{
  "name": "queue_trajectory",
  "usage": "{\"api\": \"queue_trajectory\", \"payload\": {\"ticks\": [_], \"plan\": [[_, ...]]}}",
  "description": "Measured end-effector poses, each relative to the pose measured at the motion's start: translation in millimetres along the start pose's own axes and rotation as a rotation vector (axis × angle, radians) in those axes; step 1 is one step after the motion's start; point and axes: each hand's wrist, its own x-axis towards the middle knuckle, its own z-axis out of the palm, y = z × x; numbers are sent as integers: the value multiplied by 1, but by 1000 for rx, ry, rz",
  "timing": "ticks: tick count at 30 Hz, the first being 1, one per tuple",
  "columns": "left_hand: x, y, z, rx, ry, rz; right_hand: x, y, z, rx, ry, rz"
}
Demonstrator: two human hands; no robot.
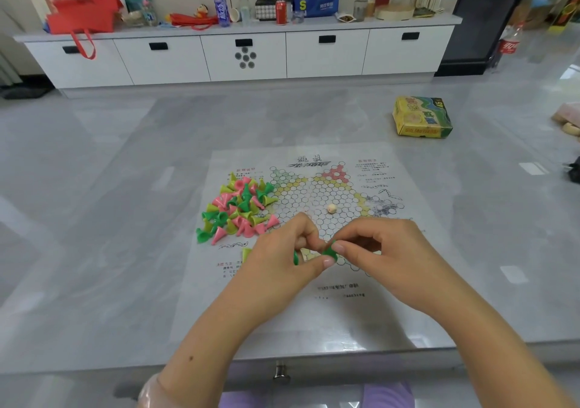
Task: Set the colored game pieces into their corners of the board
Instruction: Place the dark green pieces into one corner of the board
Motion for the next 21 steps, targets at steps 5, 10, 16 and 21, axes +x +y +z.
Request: {"api": "queue_trajectory", "payload": {"ticks": [5, 10, 16, 21], "plan": [[0, -3, -16, 183, 213, -42, 1, -7, -3, 41, 68, 9], [0, -41, -62, 464, 527, -372, 1, -4, -8, 113, 157, 42], [7, -69, -69, 572, 376, -500, 1, -7, -7, 173, 175, 21], [10, -75, -73, 543, 422, -469, 3, -5, -7, 155, 188, 18]]}}
